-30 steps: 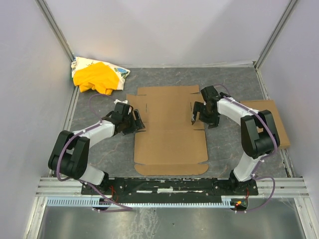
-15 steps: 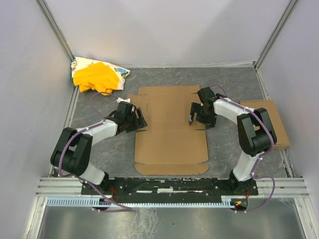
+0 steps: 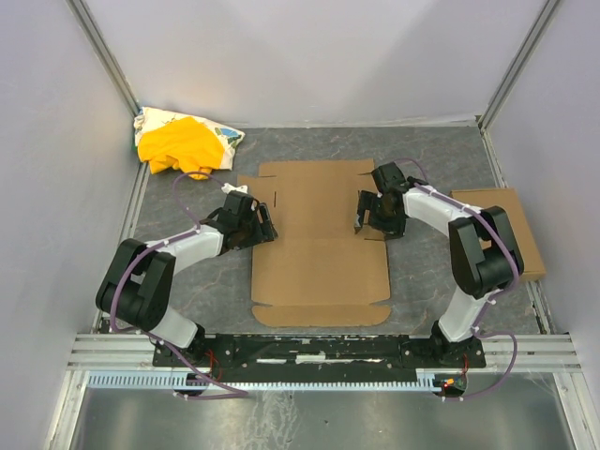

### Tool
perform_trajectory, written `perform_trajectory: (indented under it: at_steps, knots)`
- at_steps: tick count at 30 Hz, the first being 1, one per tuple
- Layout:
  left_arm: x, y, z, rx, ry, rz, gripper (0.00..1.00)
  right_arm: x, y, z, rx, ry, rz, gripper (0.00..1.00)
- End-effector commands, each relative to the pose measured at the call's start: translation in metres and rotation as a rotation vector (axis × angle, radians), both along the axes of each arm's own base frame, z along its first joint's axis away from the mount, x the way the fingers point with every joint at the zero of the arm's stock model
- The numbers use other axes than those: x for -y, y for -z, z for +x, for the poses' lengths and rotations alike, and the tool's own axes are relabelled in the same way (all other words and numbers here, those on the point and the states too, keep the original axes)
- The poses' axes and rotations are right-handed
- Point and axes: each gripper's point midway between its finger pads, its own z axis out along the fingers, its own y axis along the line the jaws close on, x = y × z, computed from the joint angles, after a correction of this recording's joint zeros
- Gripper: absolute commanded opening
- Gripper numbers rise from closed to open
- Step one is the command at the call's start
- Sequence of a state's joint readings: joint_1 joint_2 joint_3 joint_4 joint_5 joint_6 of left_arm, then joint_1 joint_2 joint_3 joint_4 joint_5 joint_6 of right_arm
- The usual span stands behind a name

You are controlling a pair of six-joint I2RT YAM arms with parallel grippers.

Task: Fold the paper box

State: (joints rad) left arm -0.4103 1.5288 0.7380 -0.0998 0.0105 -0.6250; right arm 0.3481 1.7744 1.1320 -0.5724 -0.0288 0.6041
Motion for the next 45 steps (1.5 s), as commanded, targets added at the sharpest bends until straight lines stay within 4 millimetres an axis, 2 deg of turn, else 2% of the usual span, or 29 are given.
perform_trajectory:
  at_steps: [1,7,15,20,26,29,32,34,39,45]
  knots:
    - [-0.005,0.013,-0.017,-0.082,-0.012,0.035,0.79,-0.028,-0.038,0.013,0.113,-0.034,0.114,0.94]
    - [-0.007,0.016,-0.02,-0.093,-0.002,0.067,0.79,-0.033,-0.052,0.015,0.145,-0.046,0.113,0.93]
    - [-0.014,0.021,-0.028,-0.128,0.013,0.159,0.79,-0.023,-0.047,0.006,0.122,-0.059,-0.027,0.88]
    - [-0.016,0.001,-0.03,-0.083,0.013,0.18,0.79,-0.021,-0.049,-0.002,0.141,-0.071,-0.06,0.88]
    - [-0.018,-0.038,-0.03,-0.005,0.018,0.208,0.8,-0.015,-0.053,-0.018,0.149,-0.066,-0.088,0.89]
    - [-0.006,-0.056,-0.03,0.04,0.036,0.169,0.79,-0.012,-0.049,-0.025,0.151,-0.054,-0.081,0.9]
    - [0.017,-0.07,-0.03,0.097,0.076,0.083,0.78,-0.015,-0.044,-0.026,0.154,-0.057,-0.059,0.9]
    - [0.033,-0.071,-0.032,0.112,0.104,0.038,0.75,-0.015,-0.04,-0.026,0.14,-0.047,-0.063,0.9]
    - [0.063,-0.053,-0.038,0.066,0.183,0.053,0.73,-0.008,-0.031,-0.023,0.095,0.016,-0.123,0.9]
    - [0.08,-0.027,-0.041,0.022,0.215,0.086,0.72,-0.006,-0.027,-0.016,0.104,0.091,-0.132,0.92]
